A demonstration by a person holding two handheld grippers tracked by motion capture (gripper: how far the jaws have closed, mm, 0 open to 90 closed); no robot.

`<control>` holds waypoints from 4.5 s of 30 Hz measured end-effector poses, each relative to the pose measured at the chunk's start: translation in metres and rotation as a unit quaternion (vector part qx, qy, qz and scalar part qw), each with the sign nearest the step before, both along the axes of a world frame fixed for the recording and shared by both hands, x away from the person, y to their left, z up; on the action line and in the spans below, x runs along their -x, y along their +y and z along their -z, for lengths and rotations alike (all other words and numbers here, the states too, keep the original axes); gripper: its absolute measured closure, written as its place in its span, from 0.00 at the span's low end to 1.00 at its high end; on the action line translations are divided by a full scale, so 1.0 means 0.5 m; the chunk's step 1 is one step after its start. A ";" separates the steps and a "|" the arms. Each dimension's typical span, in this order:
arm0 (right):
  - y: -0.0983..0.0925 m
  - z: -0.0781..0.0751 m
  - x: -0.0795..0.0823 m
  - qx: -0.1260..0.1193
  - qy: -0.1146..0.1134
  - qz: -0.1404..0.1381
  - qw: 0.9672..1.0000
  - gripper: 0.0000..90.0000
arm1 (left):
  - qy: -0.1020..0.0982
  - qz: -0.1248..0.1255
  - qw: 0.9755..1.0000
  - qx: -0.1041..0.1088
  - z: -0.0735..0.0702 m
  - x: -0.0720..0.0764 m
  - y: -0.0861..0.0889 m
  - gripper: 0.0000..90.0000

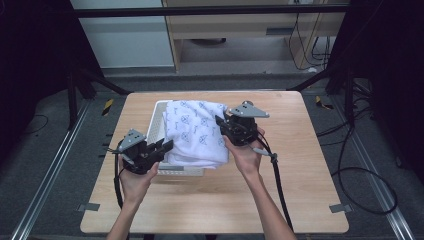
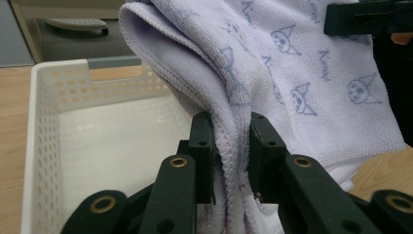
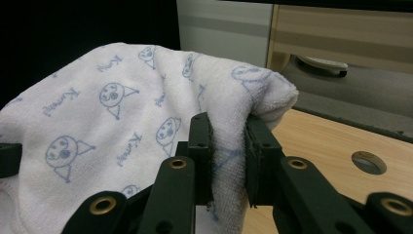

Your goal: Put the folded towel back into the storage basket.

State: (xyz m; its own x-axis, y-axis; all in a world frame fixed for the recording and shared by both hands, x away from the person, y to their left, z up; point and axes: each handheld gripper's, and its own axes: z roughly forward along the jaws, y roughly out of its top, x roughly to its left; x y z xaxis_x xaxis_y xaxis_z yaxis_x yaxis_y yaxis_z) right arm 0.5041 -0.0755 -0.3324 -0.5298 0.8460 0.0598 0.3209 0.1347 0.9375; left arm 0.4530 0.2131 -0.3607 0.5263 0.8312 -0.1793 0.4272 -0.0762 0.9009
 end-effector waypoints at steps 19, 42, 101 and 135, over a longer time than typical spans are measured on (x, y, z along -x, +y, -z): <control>0.075 -0.007 -0.042 -0.002 -0.003 -0.017 1.000 0.85 | 0.005 -0.040 0.999 0.022 0.001 -0.021 0.068 0.82; 0.156 0.049 -0.107 0.012 0.013 -0.029 0.999 0.84 | 0.039 -0.082 0.996 0.014 0.050 -0.066 0.122 0.82; 0.163 0.168 -0.143 0.075 0.059 -0.008 0.995 0.66 | 0.058 -0.096 0.993 -0.042 0.109 -0.098 0.102 0.67; -0.138 0.167 0.011 0.025 0.073 -0.020 0.997 0.22 | 0.013 -0.066 0.996 -0.063 0.109 -0.013 0.082 0.48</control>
State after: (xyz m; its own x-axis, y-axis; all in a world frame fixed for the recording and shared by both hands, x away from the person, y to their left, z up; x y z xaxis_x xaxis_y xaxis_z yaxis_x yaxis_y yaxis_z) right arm 0.4984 -0.1444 -0.4157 -0.5513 0.8286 0.0972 0.4466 0.1947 0.8733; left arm 0.4597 0.2540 -0.4153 0.4082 0.9092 -0.0819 0.4640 -0.1294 0.8763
